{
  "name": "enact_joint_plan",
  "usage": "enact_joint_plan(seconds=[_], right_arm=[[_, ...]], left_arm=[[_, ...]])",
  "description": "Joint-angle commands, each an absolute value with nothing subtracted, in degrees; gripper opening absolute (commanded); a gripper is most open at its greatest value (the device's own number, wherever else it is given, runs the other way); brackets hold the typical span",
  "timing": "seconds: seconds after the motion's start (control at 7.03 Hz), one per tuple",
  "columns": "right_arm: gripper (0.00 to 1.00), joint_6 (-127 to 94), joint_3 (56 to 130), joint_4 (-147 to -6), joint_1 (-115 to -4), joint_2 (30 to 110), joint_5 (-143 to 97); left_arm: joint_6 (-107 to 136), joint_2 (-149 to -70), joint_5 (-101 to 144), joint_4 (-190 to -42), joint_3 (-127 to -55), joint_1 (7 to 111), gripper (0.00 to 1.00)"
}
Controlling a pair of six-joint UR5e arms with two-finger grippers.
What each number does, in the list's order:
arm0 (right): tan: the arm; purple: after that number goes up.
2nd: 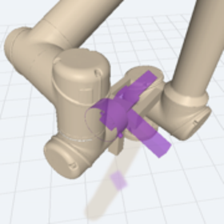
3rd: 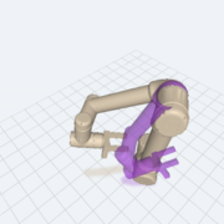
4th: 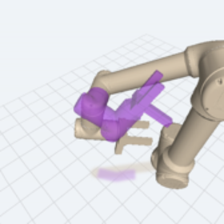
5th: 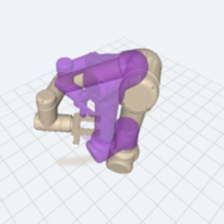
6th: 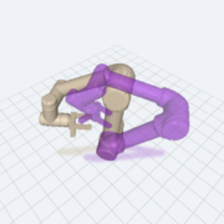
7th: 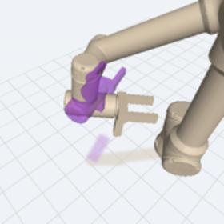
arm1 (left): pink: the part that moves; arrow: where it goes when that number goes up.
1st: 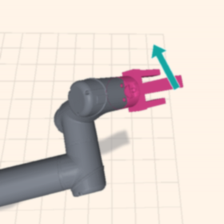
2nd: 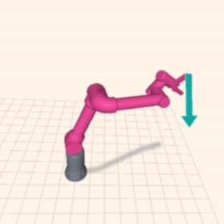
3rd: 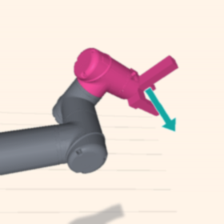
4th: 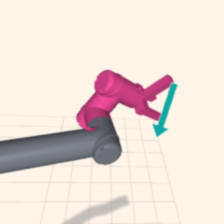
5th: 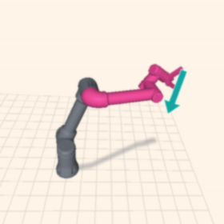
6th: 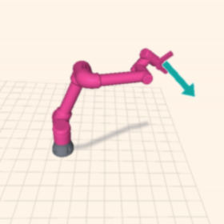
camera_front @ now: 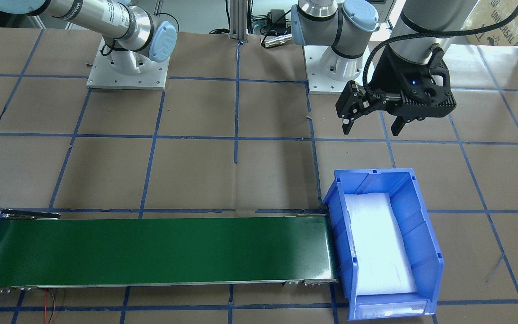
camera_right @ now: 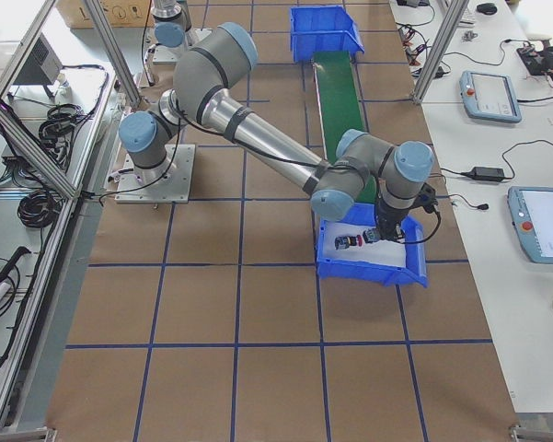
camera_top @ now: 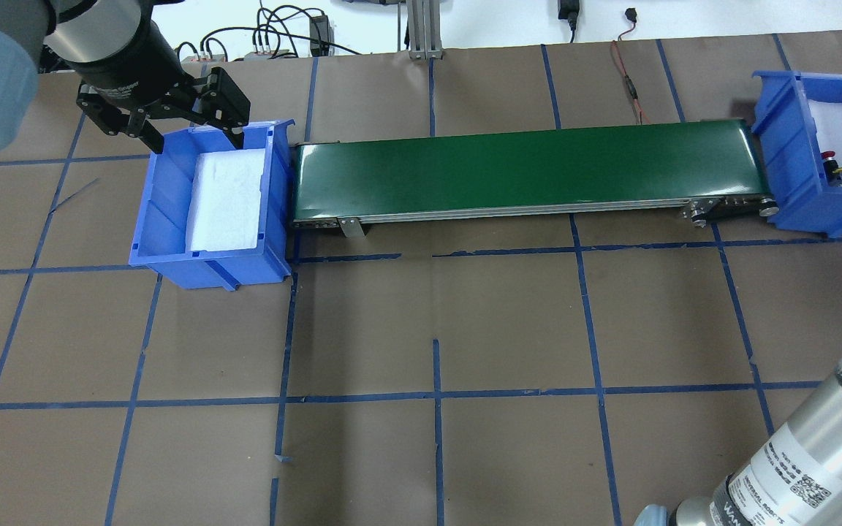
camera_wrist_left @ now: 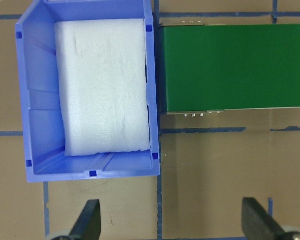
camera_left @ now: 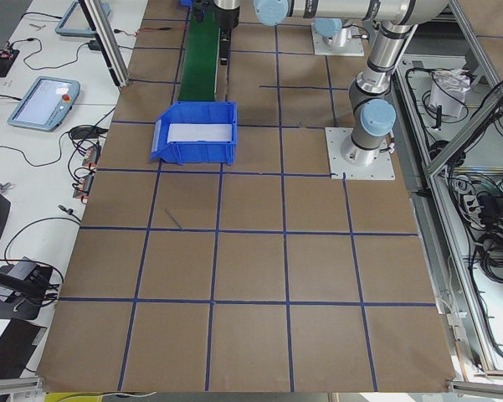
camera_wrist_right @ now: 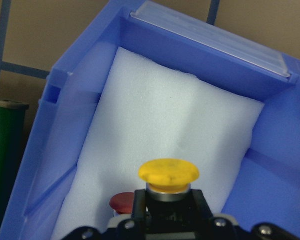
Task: Transport two buttons from left to right
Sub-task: 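Lower the yellow button into the right bin and open the right gripper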
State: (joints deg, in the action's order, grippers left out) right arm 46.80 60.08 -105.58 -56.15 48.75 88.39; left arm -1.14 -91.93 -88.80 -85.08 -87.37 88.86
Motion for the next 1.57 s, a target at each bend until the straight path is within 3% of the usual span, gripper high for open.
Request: enact_joint_plan(seconds=[0.0, 0.57, 0.71, 0.85, 1.42], right_arm=[[0.09, 46.8, 59.6, -106.1, -56.2, 45.9, 88.3], [0.13, 46.6, 59.2, -108.5, -56.2, 42.6, 88.3], [0.52, 46.8, 59.2, -108.5, -56.2, 42.5, 88.3], [0.61, 47.0, 59.2, -108.5, -56.2, 42.6, 88.2], [0.62, 48.0, 55.2, -105.8, -56.1, 43.2, 87.9]], left_arm=[[-1.1, -91.9, -88.9, -85.1, -87.4, 88.9, 1.0], [-1.1, -91.9, -88.9, -85.1, -87.4, 88.9, 1.0], [-1.2, -91.7, -88.9, -85.1, -87.5, 88.8, 1.0], [-1.2, -91.6, -89.1, -85.1, -87.5, 88.8, 1.0], [-1.2, -91.8, -89.1, -85.1, -87.5, 88.8, 1.0]])
